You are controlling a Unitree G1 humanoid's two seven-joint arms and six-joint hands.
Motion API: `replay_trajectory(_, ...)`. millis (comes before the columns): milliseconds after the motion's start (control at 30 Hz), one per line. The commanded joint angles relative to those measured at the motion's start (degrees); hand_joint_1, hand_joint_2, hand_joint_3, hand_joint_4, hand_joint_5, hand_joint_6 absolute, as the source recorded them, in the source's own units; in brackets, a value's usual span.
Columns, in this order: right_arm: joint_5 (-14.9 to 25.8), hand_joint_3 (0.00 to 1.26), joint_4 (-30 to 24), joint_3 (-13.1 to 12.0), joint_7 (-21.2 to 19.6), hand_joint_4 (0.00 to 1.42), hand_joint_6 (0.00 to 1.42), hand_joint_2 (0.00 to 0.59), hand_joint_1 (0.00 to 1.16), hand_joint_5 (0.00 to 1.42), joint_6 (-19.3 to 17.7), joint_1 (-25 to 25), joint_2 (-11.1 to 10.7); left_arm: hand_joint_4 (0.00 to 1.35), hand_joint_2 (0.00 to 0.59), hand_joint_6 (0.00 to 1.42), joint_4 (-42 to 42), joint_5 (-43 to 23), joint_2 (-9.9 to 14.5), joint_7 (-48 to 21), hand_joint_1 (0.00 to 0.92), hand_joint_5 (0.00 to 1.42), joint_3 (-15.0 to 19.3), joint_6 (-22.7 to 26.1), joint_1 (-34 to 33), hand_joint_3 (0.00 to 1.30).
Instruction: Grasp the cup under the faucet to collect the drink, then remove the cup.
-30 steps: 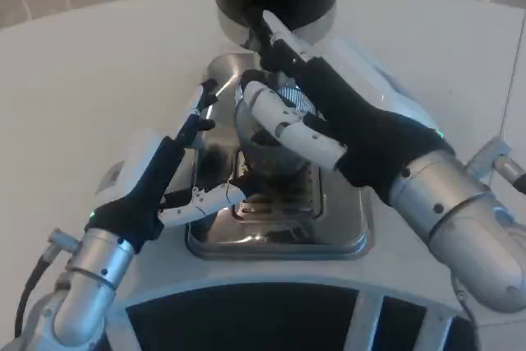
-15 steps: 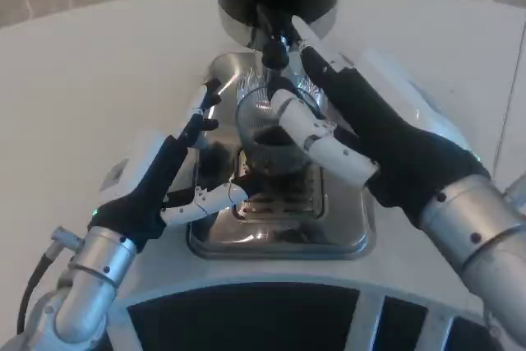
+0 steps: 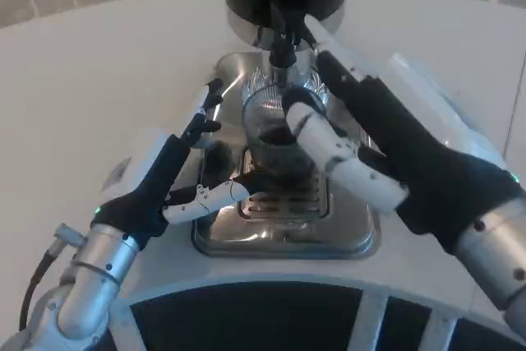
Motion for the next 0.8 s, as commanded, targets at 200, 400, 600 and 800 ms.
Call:
replay_trajectory(200,-3.0,0.0,-5.0,-2.4,5.6,0.0,0.0,0.552,0.0,0.0,-4.0,7.1,-4.8,0.0,0.048,0.29,2.7,0.2,-0.2,-0.4,0.225,0.21,-0.7,-1.3,-1.6,0.0)
replay_trajectory(400,-4.4,0.0,-5.2,-7.5,9.5,0.0,0.0,0.552,0.0,0.0,-11.6,12.7,-3.4,0.0,0.048,0.28,3.8,0.0,-0.5,-0.6,0.227,0.22,-0.8,-1.4,-2.1,0.0)
replay_trajectory(600,-5.4,0.0,-5.2,-13.7,14.2,0.0,0.0,0.552,0.0,0.0,-18.3,17.9,-0.1,0.0,0.046,0.27,4.5,-0.2,-0.8,-0.8,0.235,0.22,-0.7,-1.3,-2.4,0.0)
replay_trajectory(800,-6.5,0.0,-5.2,-19.7,18.8,0.0,0.0,0.558,0.0,0.0,-24.3,21.3,2.8,0.0,0.046,0.27,5.0,-0.9,-1.0,-1.5,0.239,0.22,-0.4,-1.4,-2.5,0.0)
